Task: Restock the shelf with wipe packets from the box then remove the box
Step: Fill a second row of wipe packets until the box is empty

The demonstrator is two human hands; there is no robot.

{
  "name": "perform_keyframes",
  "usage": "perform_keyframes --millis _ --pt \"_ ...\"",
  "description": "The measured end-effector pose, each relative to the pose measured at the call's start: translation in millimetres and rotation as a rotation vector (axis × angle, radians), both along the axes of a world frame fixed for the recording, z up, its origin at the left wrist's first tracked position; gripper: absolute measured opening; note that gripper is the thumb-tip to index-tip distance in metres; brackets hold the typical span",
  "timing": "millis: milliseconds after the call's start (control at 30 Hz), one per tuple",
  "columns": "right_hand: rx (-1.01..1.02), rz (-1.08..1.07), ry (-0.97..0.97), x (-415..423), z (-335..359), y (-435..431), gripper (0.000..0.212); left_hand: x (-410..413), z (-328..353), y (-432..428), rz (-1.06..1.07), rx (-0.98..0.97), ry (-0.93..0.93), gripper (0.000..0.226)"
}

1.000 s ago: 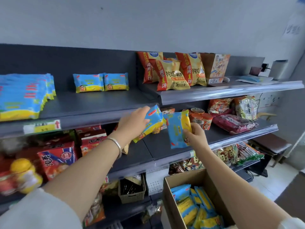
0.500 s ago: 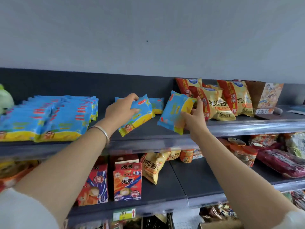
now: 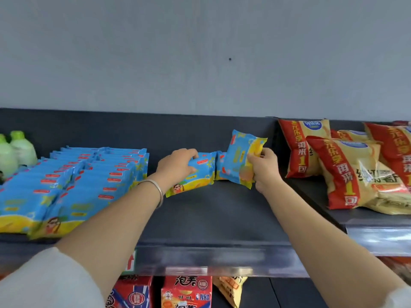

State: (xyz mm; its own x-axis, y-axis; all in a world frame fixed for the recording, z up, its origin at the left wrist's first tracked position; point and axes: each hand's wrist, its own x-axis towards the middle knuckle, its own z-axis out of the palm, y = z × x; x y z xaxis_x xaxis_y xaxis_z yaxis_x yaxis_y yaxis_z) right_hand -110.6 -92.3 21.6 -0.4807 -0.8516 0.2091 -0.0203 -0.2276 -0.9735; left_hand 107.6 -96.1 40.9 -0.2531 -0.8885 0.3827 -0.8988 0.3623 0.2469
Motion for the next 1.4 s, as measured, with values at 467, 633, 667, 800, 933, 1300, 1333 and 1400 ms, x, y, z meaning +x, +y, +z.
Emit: perform_keyframes --millis 467,633,667,800,933,1300,1333,1400 --pt "0.041 -0.137 0.069 -2.2 -13.0 -44.1 0.008 -16.1 -12.6 -93.5 -0.105 -0.131 -0.29 0.034" --pt "0.06 -0.12 0.059 -3.3 -18.6 -48.0 0.01 -16.0 -24.7 -107.3 -0.084 -0.303 -0.35 0.047" --pt "0.068 -0.119 0.047 -3.6 -19.1 -48.2 0.009 -16.1 -25.3 -107.6 -0.085 -0.313 -0.34 0.051" --pt "0.088 -0.107 -0.022 -3.5 -16.8 -46.1 0.015 -16.5 -20.2 -106.6 -0.076 -0.294 -0.312 0.05" --pt "0.076 -0.048 -0.154 -1.5 -14.4 -43.6 0.018 -31.2 -8.3 -96.4 -0.152 -0.279 -0.229 0.042" --pt "0.011 -0.013 -0.18 -5.1 -10.7 -36.1 0.054 -77.3 7.6 -78.6 -0.324 0.07 0.299 0.027" --pt "0.025 -0.127 0.04 -8.6 -8.5 -34.5 0.07 -76.6 8.0 -78.4 -0.304 0.053 0.228 0.025" --pt "0.057 -0.31 0.626 -12.9 -2.2 -28.1 0.086 -76.8 8.2 -77.0 -0.277 0.029 0.066 0.023"
